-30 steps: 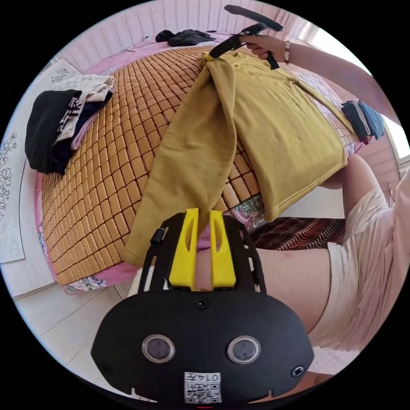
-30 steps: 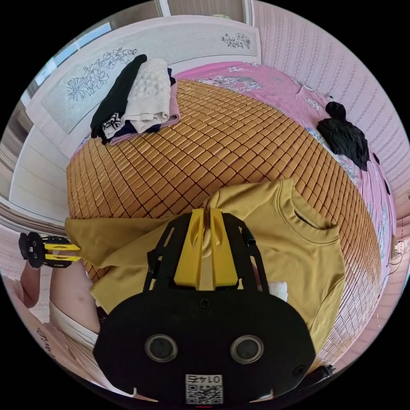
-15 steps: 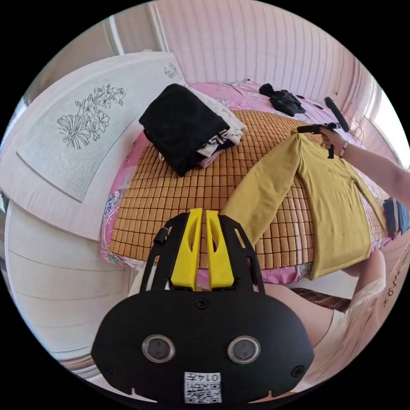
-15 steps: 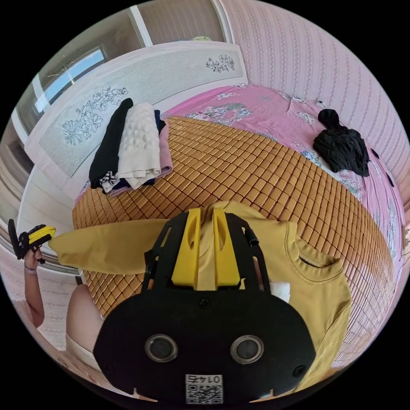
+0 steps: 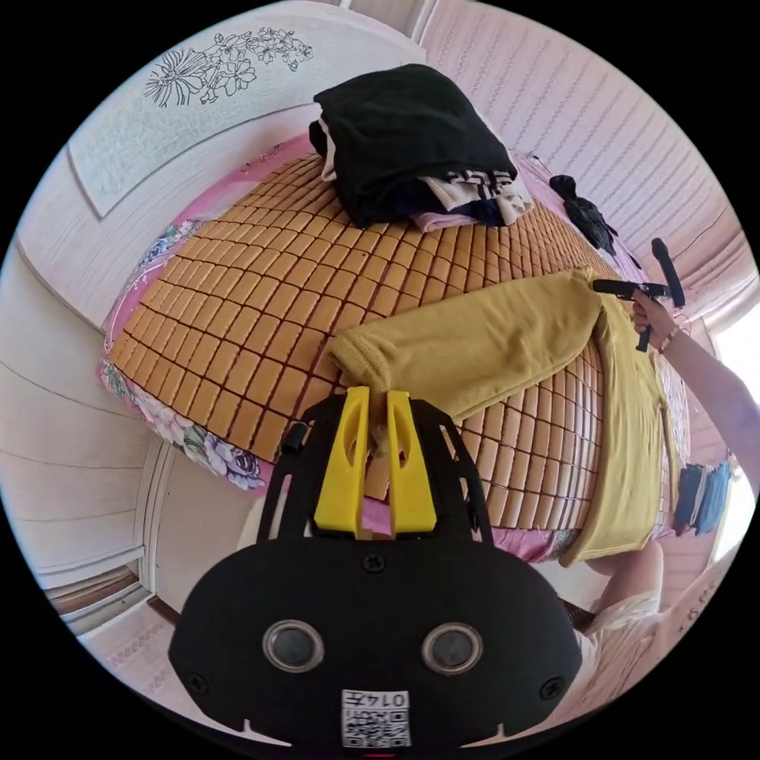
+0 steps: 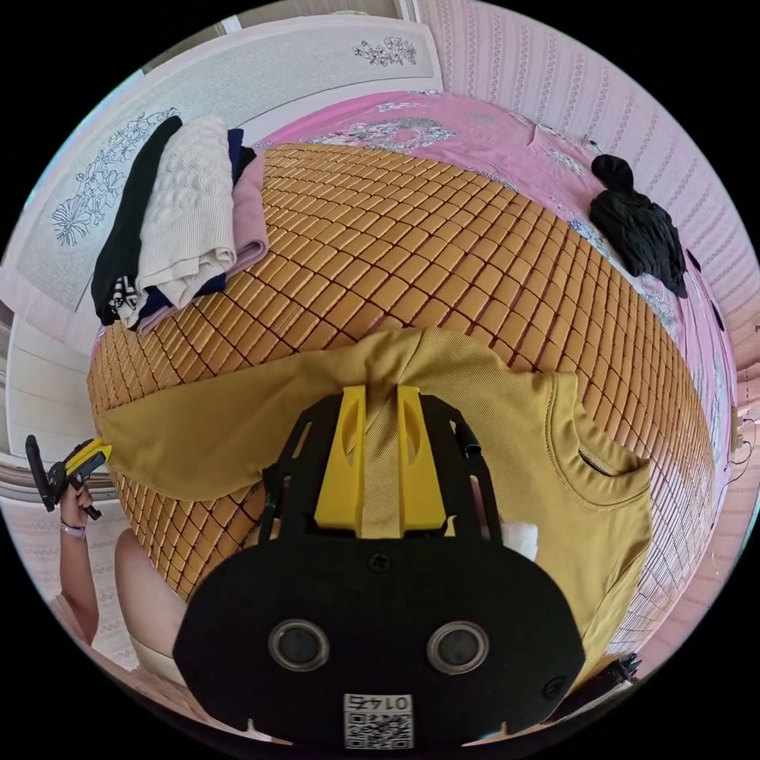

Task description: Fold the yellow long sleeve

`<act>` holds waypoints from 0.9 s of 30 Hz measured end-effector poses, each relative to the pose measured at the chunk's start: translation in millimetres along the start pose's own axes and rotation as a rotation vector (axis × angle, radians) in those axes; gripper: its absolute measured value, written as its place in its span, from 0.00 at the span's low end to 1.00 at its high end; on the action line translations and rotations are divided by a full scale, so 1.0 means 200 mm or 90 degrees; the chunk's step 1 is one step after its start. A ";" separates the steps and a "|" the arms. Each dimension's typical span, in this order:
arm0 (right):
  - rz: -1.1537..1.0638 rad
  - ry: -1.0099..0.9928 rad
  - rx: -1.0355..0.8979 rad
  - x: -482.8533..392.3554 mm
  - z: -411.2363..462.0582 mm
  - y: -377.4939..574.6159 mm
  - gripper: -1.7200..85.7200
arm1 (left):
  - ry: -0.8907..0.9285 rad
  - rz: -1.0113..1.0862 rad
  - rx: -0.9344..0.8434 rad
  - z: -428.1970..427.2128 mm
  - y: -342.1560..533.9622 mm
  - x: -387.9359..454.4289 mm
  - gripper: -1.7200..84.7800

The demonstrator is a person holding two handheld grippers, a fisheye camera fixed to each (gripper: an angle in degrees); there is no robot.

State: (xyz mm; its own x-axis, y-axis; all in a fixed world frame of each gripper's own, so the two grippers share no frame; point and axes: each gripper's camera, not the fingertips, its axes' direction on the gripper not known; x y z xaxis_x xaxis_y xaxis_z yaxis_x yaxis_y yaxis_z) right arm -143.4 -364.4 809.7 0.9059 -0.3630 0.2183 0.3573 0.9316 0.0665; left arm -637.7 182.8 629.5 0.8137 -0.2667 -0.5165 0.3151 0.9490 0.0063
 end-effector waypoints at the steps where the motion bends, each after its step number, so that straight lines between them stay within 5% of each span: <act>1: -0.002 -0.001 -0.007 0.00 0.00 0.00 0.09 | -0.010 -0.023 0.047 -0.05 -0.01 -0.05 0.07; 8: -0.028 -0.089 0.090 -0.07 -0.22 0.17 0.06 | 0.009 -0.150 0.084 0.00 -0.07 -0.30 0.09; 15: -0.297 -0.070 0.065 -0.60 -0.32 0.30 0.09 | 0.051 -0.184 0.151 -0.10 0.07 -0.30 0.10; 20: -0.400 -0.176 -0.002 -1.01 -0.29 0.41 0.12 | 0.072 -0.231 0.153 0.06 0.11 -0.30 0.13; 27: -0.494 -0.069 -0.004 -1.29 -0.22 0.68 0.08 | 0.042 -0.213 0.151 0.13 0.17 -0.27 0.08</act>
State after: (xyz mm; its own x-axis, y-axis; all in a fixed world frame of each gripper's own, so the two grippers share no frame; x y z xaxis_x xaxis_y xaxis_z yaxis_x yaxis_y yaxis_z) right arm -319.2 -145.5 719.2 0.3691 -0.9065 0.2049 0.8809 0.4115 0.2338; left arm -657.5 225.2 679.9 0.6168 -0.5352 -0.5771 0.6666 0.7451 0.0215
